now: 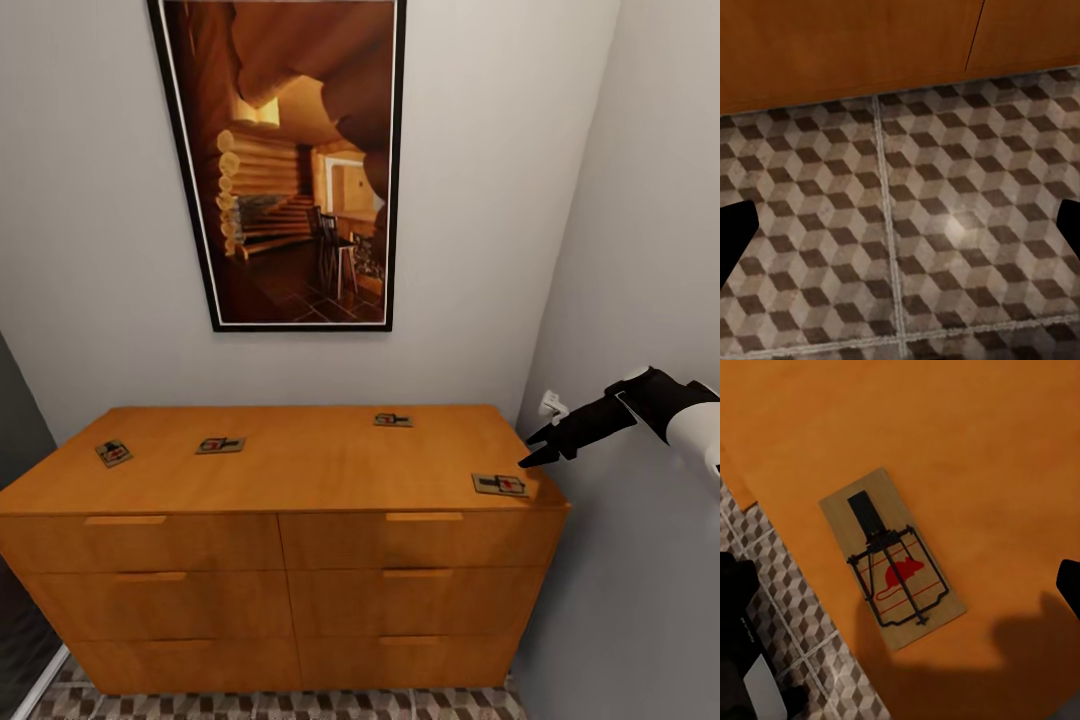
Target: Take the four mousetraps from the cabinet in the bathroom and place them on the bathroom floor. Make sure all four end up on the same floor surface, and ensure that at least two of them are either under or directly next to the same bathroom sink.
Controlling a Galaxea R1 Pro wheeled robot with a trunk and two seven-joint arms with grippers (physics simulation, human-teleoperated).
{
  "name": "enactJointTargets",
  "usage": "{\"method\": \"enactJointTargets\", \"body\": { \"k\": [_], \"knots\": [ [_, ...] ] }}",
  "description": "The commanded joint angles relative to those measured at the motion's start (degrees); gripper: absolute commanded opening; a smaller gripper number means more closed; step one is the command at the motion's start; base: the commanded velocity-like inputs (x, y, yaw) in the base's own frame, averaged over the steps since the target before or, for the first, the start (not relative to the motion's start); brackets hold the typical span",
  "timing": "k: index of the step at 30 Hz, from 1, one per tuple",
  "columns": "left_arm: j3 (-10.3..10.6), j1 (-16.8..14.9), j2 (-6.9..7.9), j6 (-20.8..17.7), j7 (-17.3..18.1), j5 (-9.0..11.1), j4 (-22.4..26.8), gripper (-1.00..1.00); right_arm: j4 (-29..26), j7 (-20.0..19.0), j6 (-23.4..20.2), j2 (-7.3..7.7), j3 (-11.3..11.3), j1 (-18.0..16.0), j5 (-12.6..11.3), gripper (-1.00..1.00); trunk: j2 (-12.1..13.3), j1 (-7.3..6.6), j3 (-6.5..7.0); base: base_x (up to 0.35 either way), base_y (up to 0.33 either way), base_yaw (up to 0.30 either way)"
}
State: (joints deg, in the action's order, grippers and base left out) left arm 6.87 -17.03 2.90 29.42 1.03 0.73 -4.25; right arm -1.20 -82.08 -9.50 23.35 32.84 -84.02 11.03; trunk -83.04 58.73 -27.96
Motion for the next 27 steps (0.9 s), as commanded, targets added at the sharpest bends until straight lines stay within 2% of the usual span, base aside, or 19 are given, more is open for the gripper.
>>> {"method": "enactJointTargets", "body": {
  "k": [1, 19, 27],
  "knots": [
    [0.25, -0.11, 0.00, 0.37, 0.11, 0.09, -0.23, 1.00, -0.12, -0.24, -0.60, 0.03, -0.50, -0.01, 0.57, 1.00, -0.04, 0.00, -0.13, 0.000, 0.000, 0.000],
    [0.25, -0.11, 0.00, 0.37, 0.11, 0.07, -0.23, 1.00, -0.12, 0.15, -0.59, 0.03, -0.50, -0.03, 0.63, 1.00, -0.04, 0.00, -1.29, 0.000, 0.000, 0.000],
    [0.24, -0.11, 0.00, 0.37, 0.11, 0.06, -0.23, 1.00, -0.12, 3.74, -0.60, -0.08, -0.47, -0.05, 0.59, 1.00, -0.04, 0.00, -1.36, 0.000, 0.000, 0.000]
  ]
}}
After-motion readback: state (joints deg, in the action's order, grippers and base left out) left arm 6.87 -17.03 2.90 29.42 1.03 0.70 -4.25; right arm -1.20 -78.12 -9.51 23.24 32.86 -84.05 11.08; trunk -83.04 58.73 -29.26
